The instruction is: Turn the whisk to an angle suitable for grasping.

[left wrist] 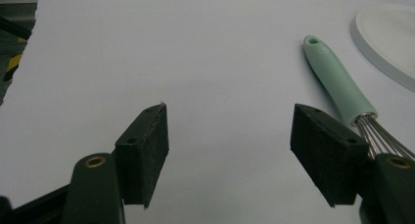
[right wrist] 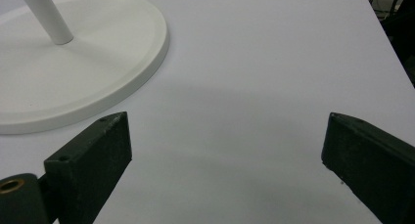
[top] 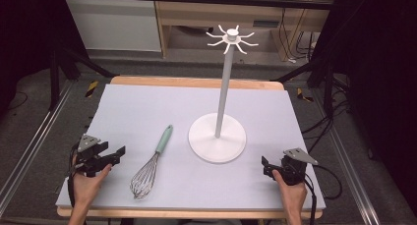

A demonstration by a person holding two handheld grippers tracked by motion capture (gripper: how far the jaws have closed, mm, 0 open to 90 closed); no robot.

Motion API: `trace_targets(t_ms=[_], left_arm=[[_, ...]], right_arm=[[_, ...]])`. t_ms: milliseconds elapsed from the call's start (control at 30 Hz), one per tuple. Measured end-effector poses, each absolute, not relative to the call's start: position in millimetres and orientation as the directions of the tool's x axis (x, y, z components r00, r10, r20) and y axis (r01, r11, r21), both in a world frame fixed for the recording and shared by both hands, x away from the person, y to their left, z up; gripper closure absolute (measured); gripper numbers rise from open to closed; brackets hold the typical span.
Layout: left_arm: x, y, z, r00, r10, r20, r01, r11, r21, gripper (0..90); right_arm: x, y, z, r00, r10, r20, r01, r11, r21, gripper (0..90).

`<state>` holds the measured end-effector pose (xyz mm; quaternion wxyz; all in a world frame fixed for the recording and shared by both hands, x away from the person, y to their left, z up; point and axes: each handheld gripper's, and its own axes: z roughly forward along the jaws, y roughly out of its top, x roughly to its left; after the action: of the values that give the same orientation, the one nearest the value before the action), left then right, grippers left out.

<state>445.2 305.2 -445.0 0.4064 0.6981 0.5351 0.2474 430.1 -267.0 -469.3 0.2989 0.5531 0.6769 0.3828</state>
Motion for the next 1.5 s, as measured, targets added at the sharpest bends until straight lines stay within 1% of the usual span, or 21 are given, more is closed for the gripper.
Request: trace_targets(t_ms=[300, 400, 567, 967, 1067, 1500], left_arm=[[443, 300, -440, 0.324, 0.941, -0.101, 0.539, -0.096, 0.837, 33.5], [442, 296, -437, 0.343, 0.935, -0.092, 0.536, -0.114, 0.836, 34.1], [442, 287, -432, 0.361, 0.929, -0.078, 0.529, -0.135, 0.838, 35.0], [445, 275, -423, 0.401, 0.913, -0.080, 0.535, -0.162, 0.829, 38.2], [447, 273, -419, 0.415, 0.906, -0.085, 0.536, -0.168, 0.827, 38.3], [460, 261, -400, 0.443, 0.893, -0.077, 0.536, -0.196, 0.821, 37.2]], right_arm=[[428, -268, -468, -0.206, 0.978, 0.019, 0.508, 0.090, 0.857, 4.6], [427, -268, -468, -0.209, 0.978, 0.016, 0.507, 0.094, 0.857, 4.4], [429, -266, -468, -0.216, 0.976, 0.016, 0.515, 0.101, 0.851, 4.7], [430, -268, -471, -0.213, 0.977, 0.008, 0.537, 0.110, 0.837, 4.8], [429, -268, -472, -0.206, 0.979, 0.010, 0.553, 0.108, 0.826, 4.9], [429, -268, -472, -0.207, 0.978, 0.010, 0.550, 0.107, 0.828, 4.9]])
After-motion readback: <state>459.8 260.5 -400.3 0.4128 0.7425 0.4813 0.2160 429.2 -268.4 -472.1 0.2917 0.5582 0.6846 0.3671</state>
